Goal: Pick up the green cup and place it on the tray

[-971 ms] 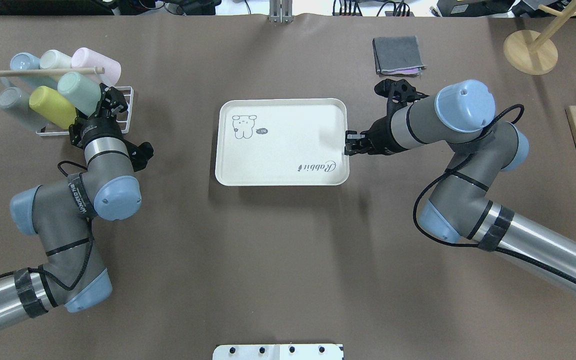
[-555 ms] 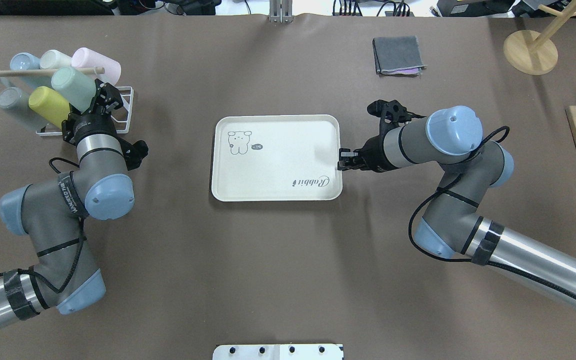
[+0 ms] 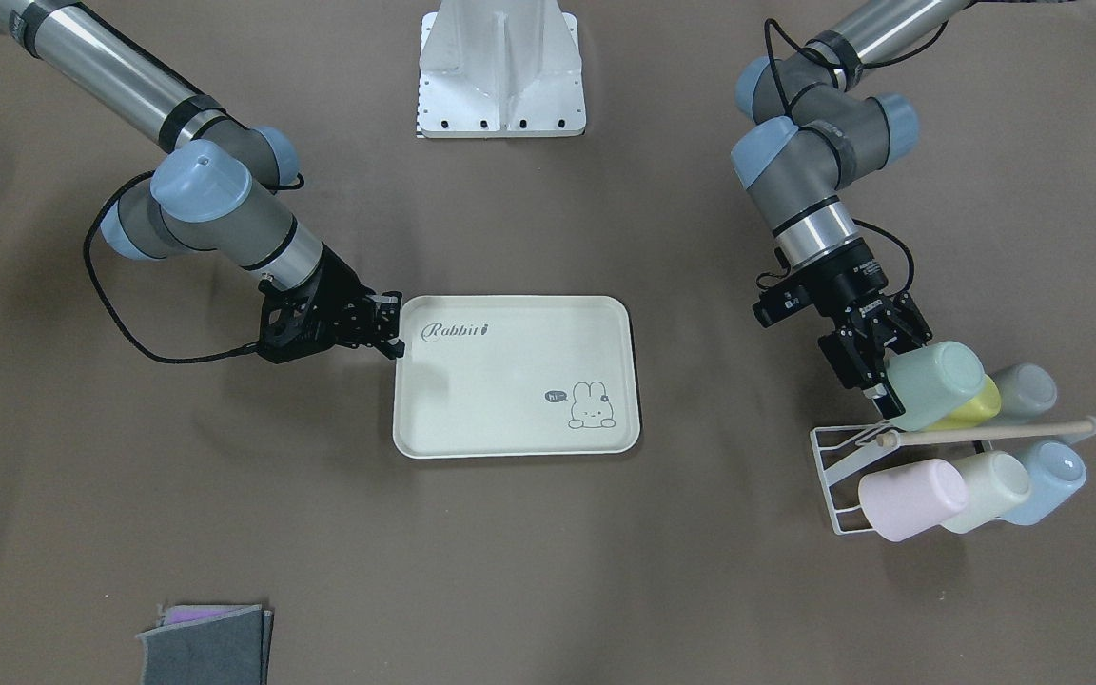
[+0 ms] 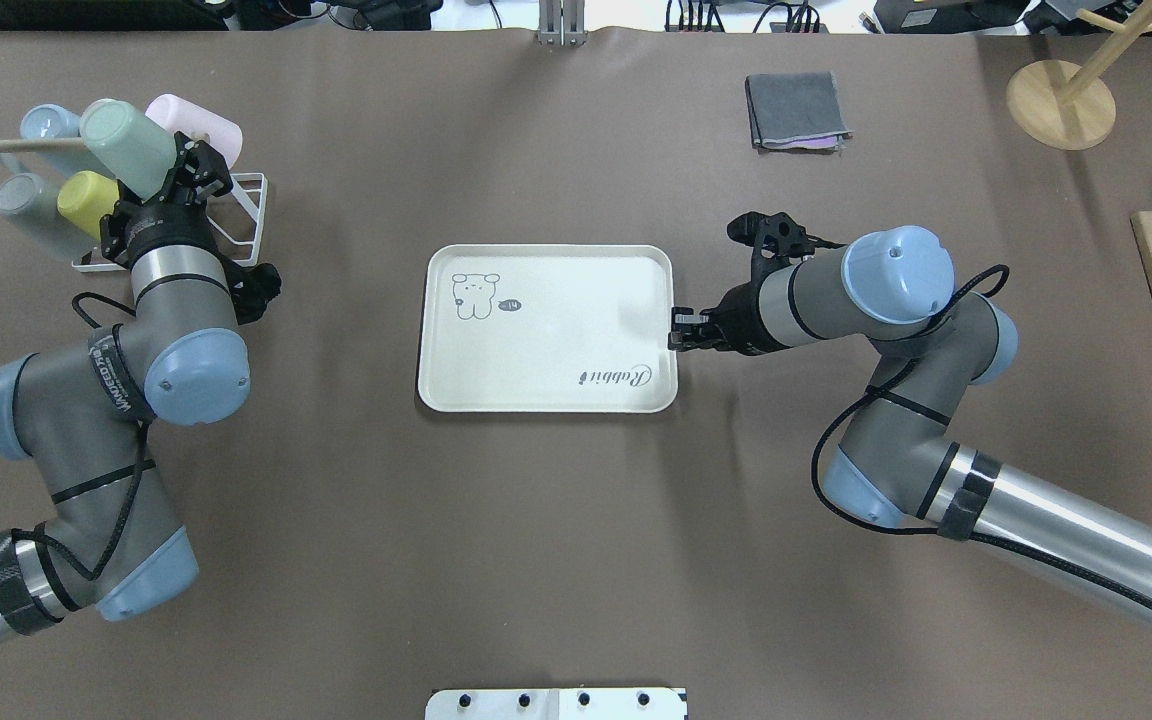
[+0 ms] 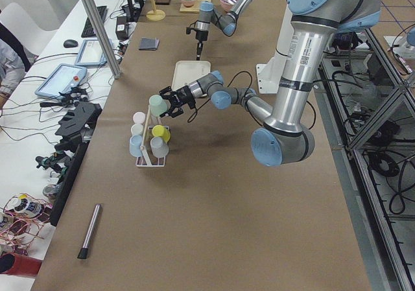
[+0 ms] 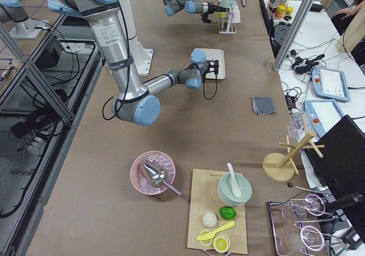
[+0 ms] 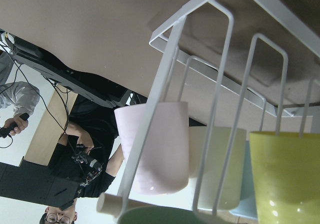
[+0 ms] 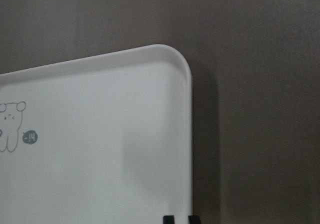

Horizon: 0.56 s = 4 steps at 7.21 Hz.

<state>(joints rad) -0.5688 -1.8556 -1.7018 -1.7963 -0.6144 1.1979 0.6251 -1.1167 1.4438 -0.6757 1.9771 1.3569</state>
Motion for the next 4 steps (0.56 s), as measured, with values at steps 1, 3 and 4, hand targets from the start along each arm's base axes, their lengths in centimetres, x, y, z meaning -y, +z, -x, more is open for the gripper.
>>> queue_pose_setpoints(steps=[1, 3, 4], left_arm=[[-0.1, -0.6, 0.9, 0.011, 0.007, -0.004, 0.81], [-0.8, -2.9, 2.6, -0.011, 0.014, -0.027, 0.8], [-1.3, -5.1, 3.3, -0.056, 0.017, -0.052, 0.8]], right_arm=[[0.0, -0.2, -0.2, 0.006, 0.005, 0.007, 1.0], [1.3, -0.6, -2.1, 0.016, 0.017, 0.009, 1.0], [2.5, -0.4, -4.2, 0.017, 0.019, 0.007, 1.0]])
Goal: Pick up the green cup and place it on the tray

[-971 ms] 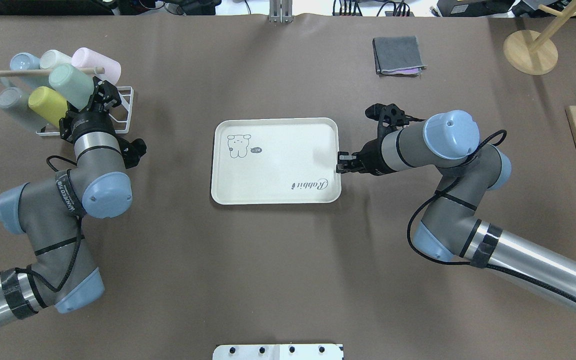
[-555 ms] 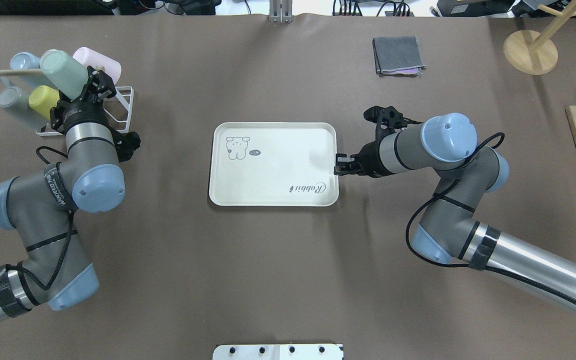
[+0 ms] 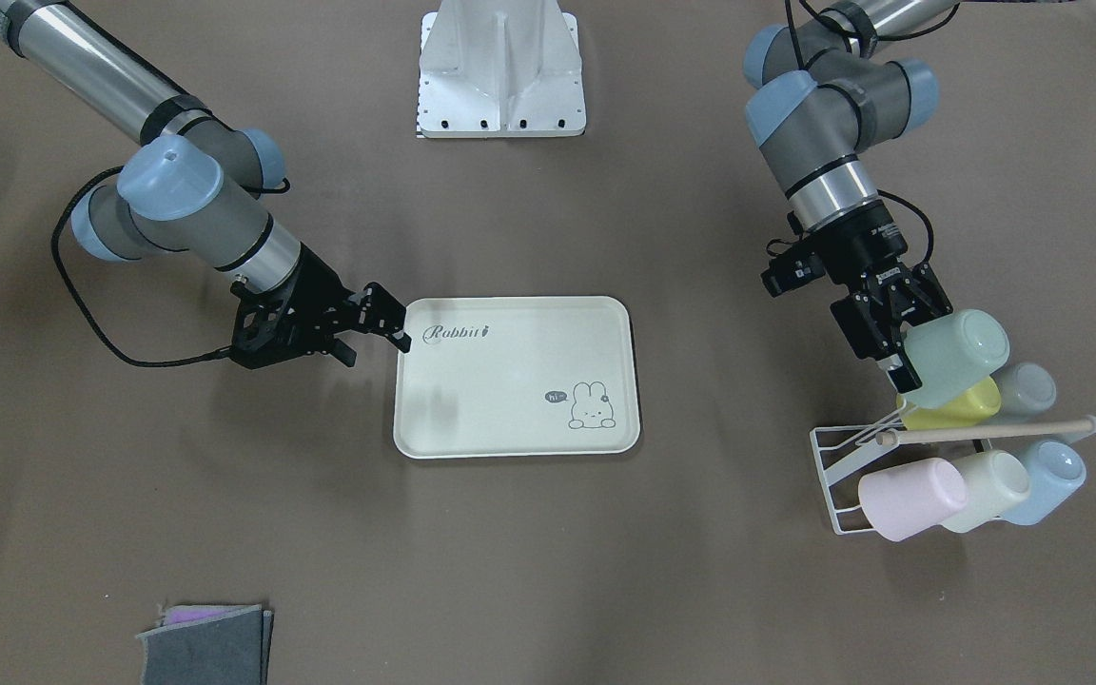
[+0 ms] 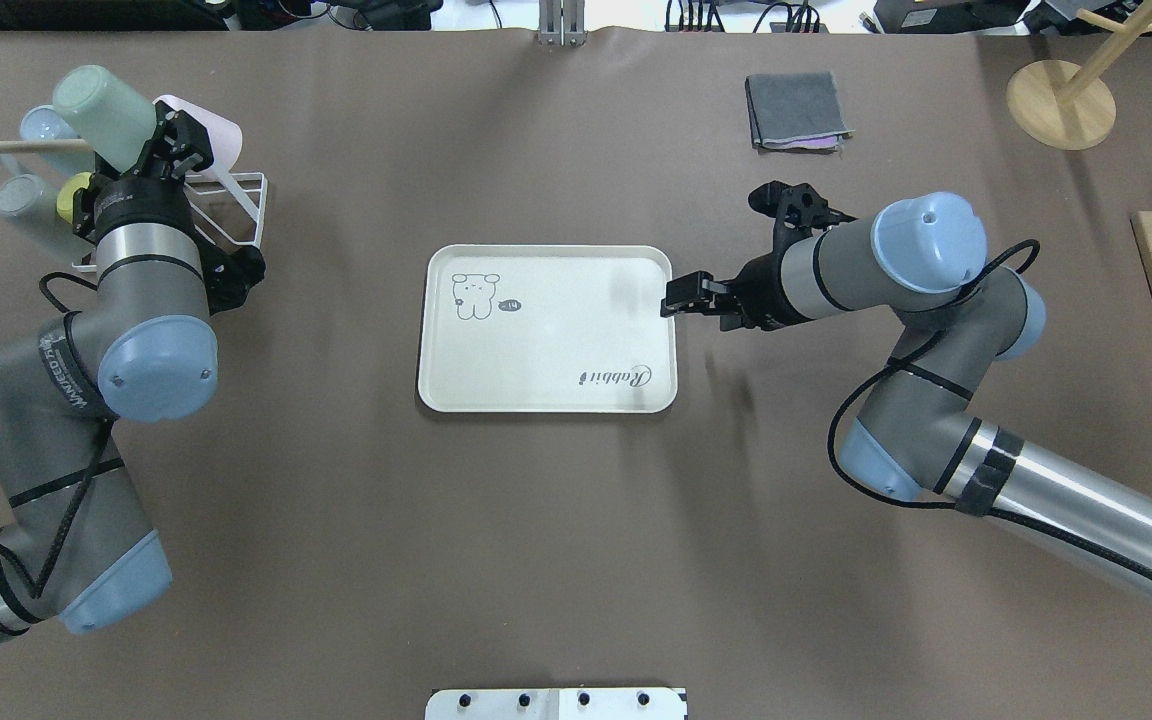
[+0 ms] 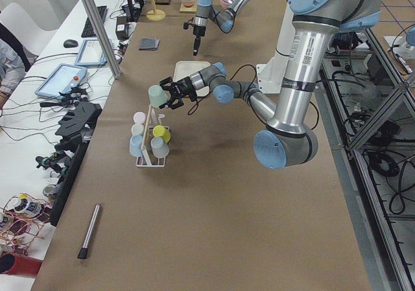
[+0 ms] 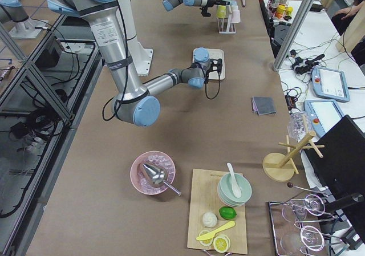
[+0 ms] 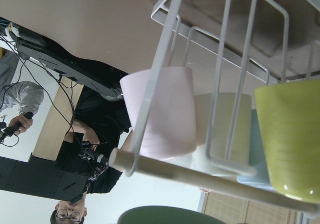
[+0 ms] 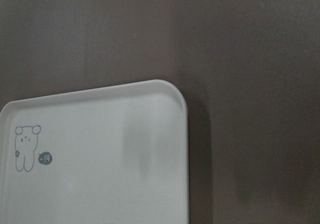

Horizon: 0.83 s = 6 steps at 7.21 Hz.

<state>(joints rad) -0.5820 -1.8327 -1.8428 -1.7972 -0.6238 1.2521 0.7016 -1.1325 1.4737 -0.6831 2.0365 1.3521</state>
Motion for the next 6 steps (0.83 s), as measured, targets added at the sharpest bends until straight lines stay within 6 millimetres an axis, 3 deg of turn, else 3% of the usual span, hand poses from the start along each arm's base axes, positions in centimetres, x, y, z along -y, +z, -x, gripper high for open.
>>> queue_pose_setpoints(steps=[1, 3, 4, 6], left_arm=[[-0.5, -2.1, 0.5, -0.075, 0.017, -0.022, 0.79], [-1.2, -3.8, 0.5, -0.252, 0.064, -0.047, 0.79], [-1.4, -4.1, 0.3, -0.357, 0.074, -0.048, 0.79], [-2.0, -4.8, -0.5, -0.653, 0.081, -0.017, 0.79]], right_arm=[[1.6, 0.6, -2.7, -0.013, 0.001, -0.019, 1.0], [3.6, 1.6, -8.6, -0.068, 0.004, -0.093, 1.0], [3.2, 2.3, -11.9, -0.13, -0.008, -0.148, 1.0], [1.6, 1.8, -19.3, -0.319, -0.066, -0.253, 1.0]])
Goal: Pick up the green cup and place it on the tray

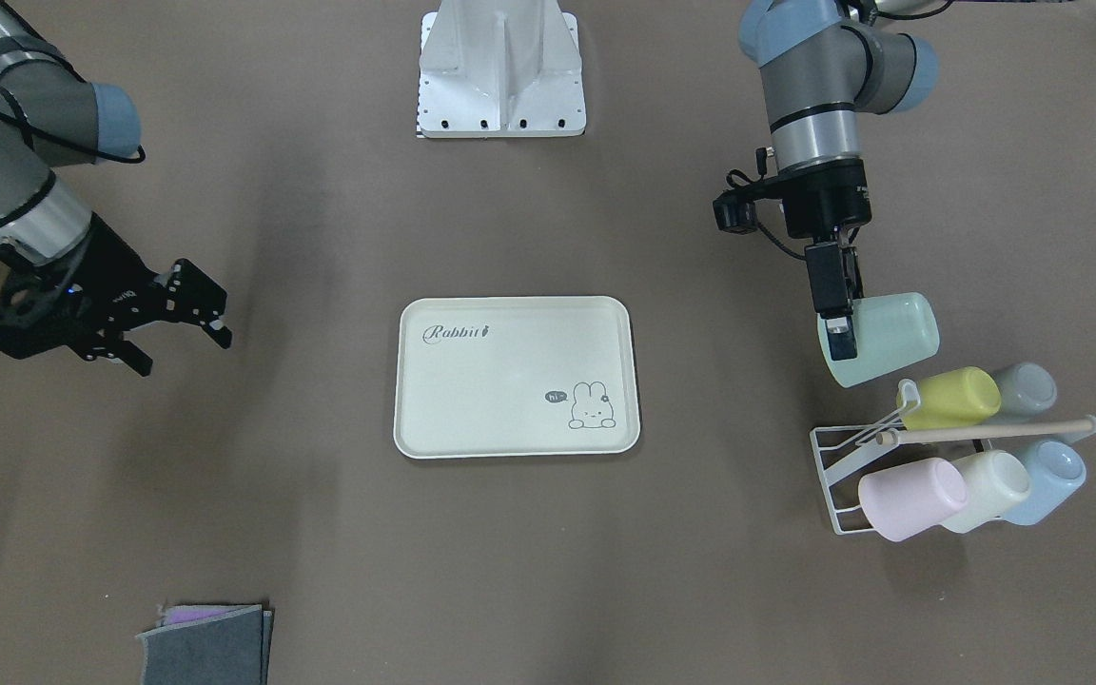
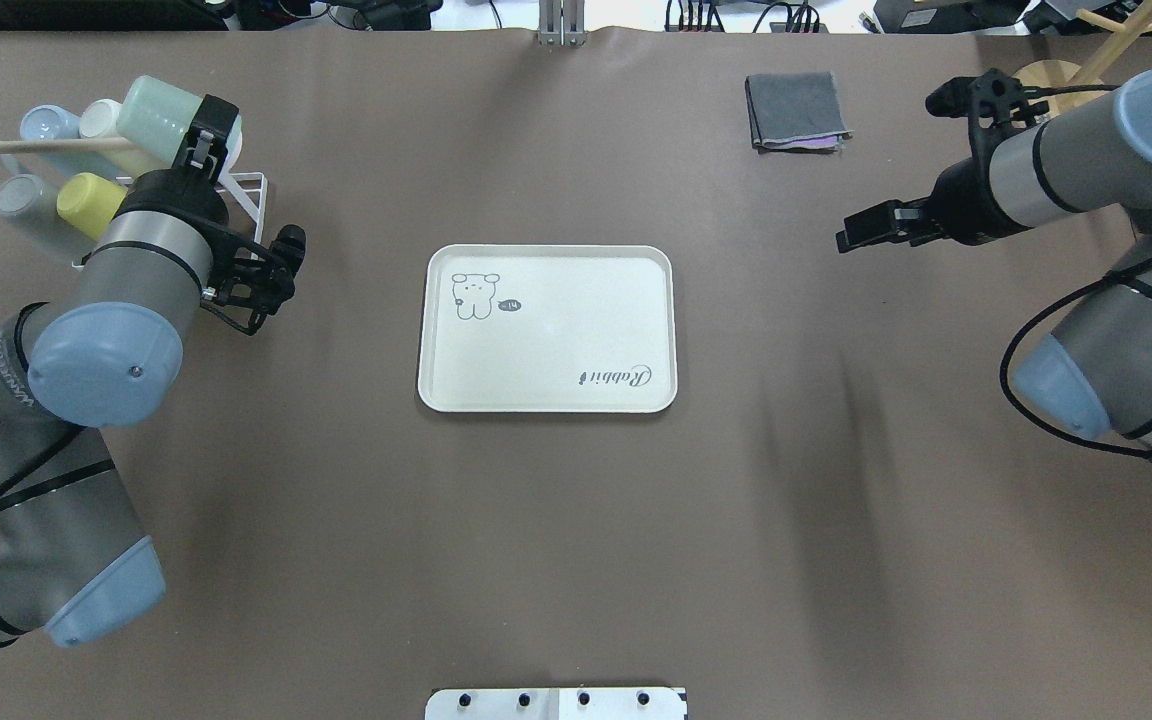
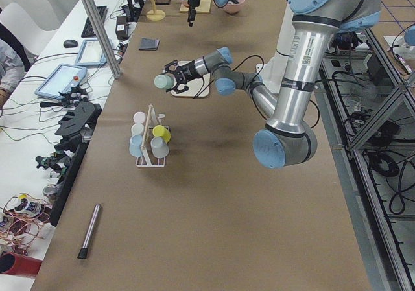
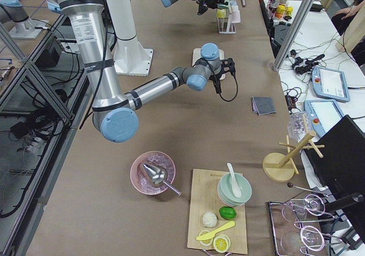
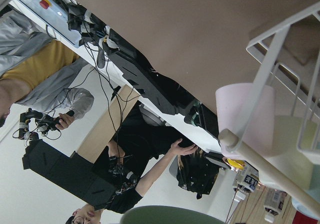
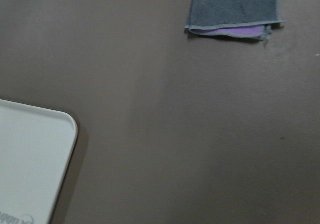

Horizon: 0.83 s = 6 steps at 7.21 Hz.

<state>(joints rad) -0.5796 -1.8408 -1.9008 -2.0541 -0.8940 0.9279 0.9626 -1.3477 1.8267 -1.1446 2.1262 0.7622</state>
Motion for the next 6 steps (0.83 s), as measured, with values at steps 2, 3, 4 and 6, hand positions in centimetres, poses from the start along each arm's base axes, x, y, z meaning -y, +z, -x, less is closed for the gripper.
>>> queue_pose_setpoints(steps=[2, 3, 4, 6], left_arm=[[-0.7, -1.8, -1.6, -0.318, 0.046, 0.045, 0.79], [-1.0, -3.2, -2.5, -0.458, 0.077, 0.068, 0.79], [-1.0, -3.8, -3.5, -0.594, 0.109, 0.097, 0.78], [-0.8, -2.5, -5.9, -0.841, 0.156, 0.163, 0.78]], right_arm=[[-0.7, 2.0, -8.6, -0.224, -0.091, -0.104, 1.0], [-1.0, 4.7, -12.9, -0.314, -0.144, -0.144, 1.0], [-1.4, 7.8, -17.1, -0.378, -0.173, -0.152, 1.0], [-2.4, 15.0, -24.9, -0.386, -0.137, -0.031, 1.0]])
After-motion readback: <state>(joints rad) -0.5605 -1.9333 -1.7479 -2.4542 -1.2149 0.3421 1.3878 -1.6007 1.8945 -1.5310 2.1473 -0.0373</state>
